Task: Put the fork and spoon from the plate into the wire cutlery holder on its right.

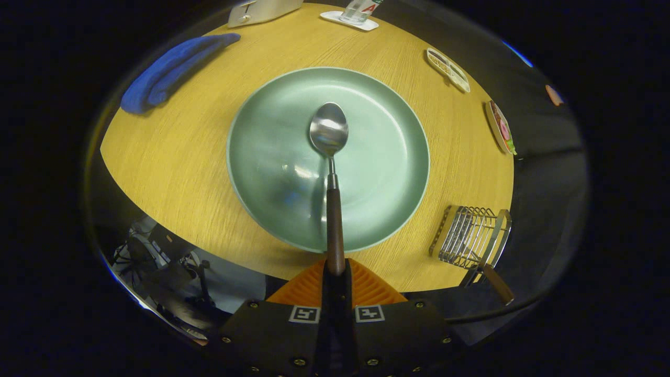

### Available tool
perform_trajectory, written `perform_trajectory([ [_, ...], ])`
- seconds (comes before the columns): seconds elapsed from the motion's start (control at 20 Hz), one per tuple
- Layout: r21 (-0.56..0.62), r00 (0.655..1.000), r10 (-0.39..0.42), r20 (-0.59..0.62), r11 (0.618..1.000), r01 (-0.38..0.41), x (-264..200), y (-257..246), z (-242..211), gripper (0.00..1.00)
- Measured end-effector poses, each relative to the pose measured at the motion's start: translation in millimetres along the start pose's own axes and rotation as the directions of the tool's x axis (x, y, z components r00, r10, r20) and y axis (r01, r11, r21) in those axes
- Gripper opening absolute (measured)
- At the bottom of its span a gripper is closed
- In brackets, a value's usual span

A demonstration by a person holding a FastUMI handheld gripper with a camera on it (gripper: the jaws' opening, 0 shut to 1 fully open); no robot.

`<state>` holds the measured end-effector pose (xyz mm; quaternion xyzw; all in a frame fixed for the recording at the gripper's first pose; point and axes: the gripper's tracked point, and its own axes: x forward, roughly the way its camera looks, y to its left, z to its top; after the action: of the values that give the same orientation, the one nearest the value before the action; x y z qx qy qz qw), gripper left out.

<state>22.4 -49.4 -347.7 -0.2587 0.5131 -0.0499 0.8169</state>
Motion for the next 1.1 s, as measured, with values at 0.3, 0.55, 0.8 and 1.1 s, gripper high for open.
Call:
perform_trajectory([
  [0.3, 0.024, 0.994, -0.021, 0.111, 1.000, 0.019, -33.6, -6.3, 20.7, 0.10],
  [0.55, 0.046, 0.982, -0.046, 0.181, 0.998, 0.039, -63.4, -15.8, 36.3, 0.10],
  [0.8, 0.057, 0.974, -0.071, 0.213, 0.997, 0.060, -75.7, -26.9, 40.8, 0.10],
  [1.1, 0.065, 0.967, -0.091, 0.239, 0.995, 0.077, -87.1, -33.0, 47.1, 0.10],
])
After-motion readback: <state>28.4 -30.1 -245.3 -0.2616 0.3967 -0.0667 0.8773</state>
